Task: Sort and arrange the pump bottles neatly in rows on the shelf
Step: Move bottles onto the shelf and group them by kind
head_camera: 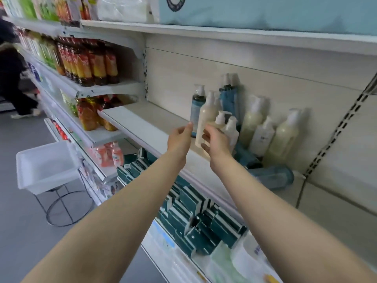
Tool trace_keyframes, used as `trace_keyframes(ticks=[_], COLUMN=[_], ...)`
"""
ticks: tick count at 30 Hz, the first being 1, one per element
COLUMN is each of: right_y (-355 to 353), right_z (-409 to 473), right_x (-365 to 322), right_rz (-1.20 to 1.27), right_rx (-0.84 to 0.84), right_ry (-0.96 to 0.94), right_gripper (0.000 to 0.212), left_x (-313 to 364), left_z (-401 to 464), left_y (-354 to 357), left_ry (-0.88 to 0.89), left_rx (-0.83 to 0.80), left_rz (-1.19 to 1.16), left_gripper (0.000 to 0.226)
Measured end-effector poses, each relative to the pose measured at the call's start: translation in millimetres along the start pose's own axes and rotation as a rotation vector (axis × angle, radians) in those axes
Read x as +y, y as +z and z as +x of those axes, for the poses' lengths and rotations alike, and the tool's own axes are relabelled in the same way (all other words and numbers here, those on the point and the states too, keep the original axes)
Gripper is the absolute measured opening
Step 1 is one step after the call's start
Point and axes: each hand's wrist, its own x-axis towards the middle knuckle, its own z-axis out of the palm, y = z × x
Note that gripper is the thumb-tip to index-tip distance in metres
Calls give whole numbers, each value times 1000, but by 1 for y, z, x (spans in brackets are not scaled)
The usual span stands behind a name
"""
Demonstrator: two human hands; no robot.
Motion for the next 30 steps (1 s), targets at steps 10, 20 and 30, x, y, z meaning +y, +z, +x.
trace_keyframes(ticks=[10, 20, 30], right_y=[41, 79, 86], right_z=[43, 49, 32], right_x=[19, 23, 24], right_rz=[184, 165, 181], right_rx=[171, 534, 629], right_ry=[-90, -230, -232], right_gripper=[9, 28, 36], left_x=[-7, 6, -6], left_z=[94, 142, 166], left_y=[7, 2, 13], left_ry=[19, 70, 194], left_rx=[-213, -595, -636], left_rz=[50, 38, 168], left_gripper=[40, 57, 74])
